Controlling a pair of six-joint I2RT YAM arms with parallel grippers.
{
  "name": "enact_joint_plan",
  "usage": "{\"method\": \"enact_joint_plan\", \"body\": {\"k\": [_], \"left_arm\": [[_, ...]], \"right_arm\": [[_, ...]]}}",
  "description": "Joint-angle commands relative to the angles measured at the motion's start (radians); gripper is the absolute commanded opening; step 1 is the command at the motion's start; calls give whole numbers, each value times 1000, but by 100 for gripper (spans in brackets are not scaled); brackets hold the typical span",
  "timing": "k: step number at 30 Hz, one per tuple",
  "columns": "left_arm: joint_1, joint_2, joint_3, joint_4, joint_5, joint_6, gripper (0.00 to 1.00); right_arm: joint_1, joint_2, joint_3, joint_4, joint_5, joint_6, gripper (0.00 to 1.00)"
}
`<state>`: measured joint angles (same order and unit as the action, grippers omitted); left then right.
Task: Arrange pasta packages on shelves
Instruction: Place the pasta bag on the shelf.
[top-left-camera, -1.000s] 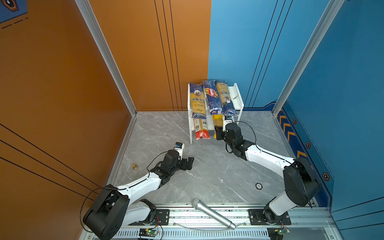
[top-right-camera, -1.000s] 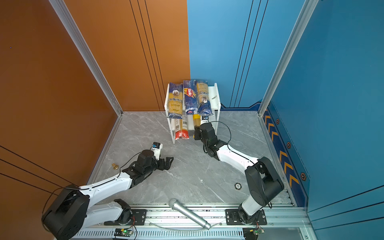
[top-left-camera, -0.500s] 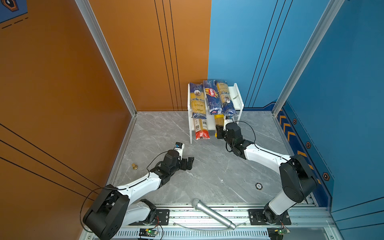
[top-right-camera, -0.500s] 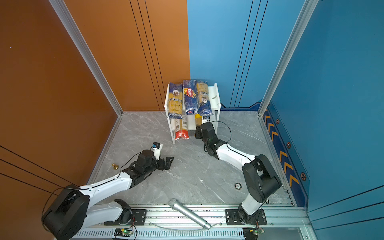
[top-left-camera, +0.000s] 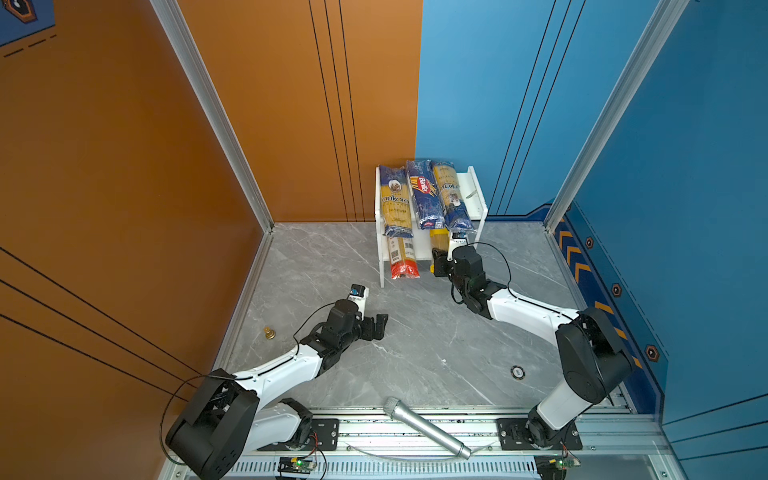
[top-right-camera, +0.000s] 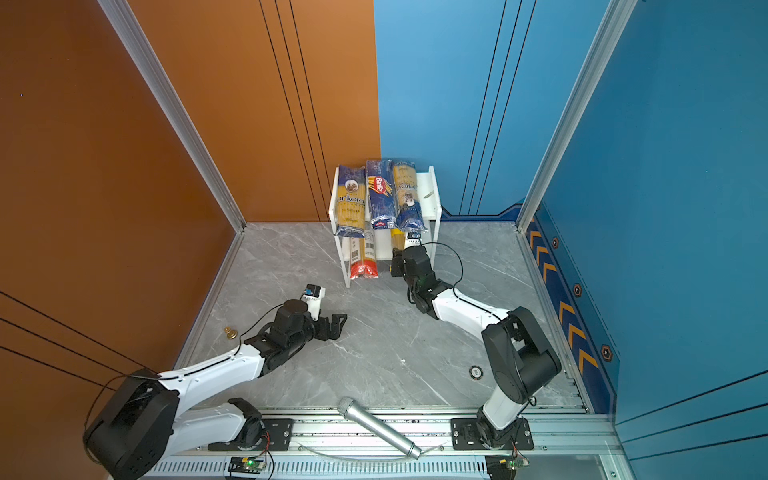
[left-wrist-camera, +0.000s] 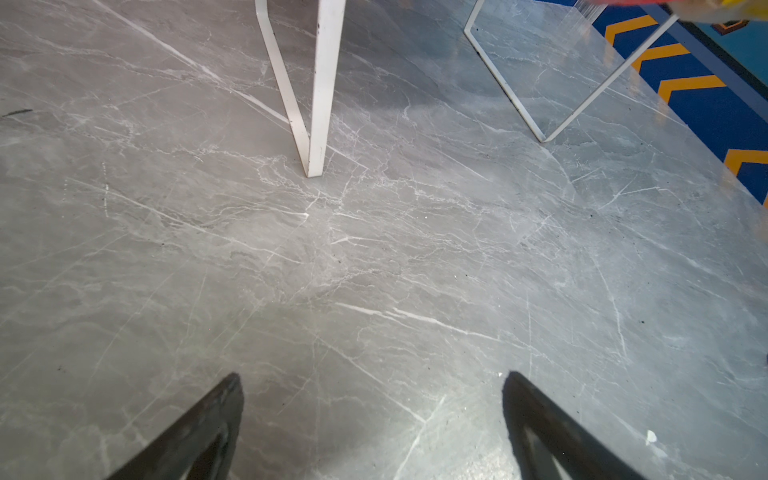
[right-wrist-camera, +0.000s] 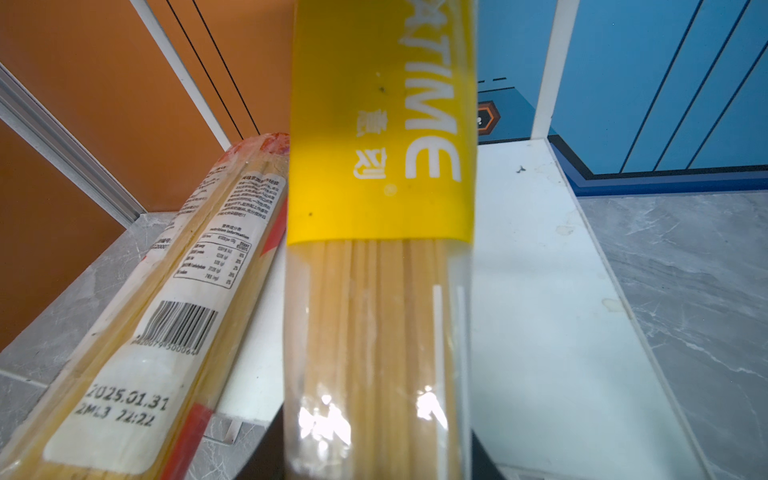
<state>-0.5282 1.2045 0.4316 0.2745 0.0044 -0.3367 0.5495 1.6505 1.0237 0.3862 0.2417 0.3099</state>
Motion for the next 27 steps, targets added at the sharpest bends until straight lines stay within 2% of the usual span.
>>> {"method": "enact_joint_plan", "body": {"k": [1,5,8,27], "left_arm": [[8,-1,-9,12,-18,13,98],[10,-2,-11,11,-18,13,98],[9,-3,-11,11,-17,13,98],[9,-16,-19,11,-18,12,98]], "right_arm": [[-6,-13,18,166,41,-21,31],[-8,-4,19,159,39,-20,34],[-8,-1,14,167,45,-23,40],[-17,2,-2,142,25,-24,51]]}}
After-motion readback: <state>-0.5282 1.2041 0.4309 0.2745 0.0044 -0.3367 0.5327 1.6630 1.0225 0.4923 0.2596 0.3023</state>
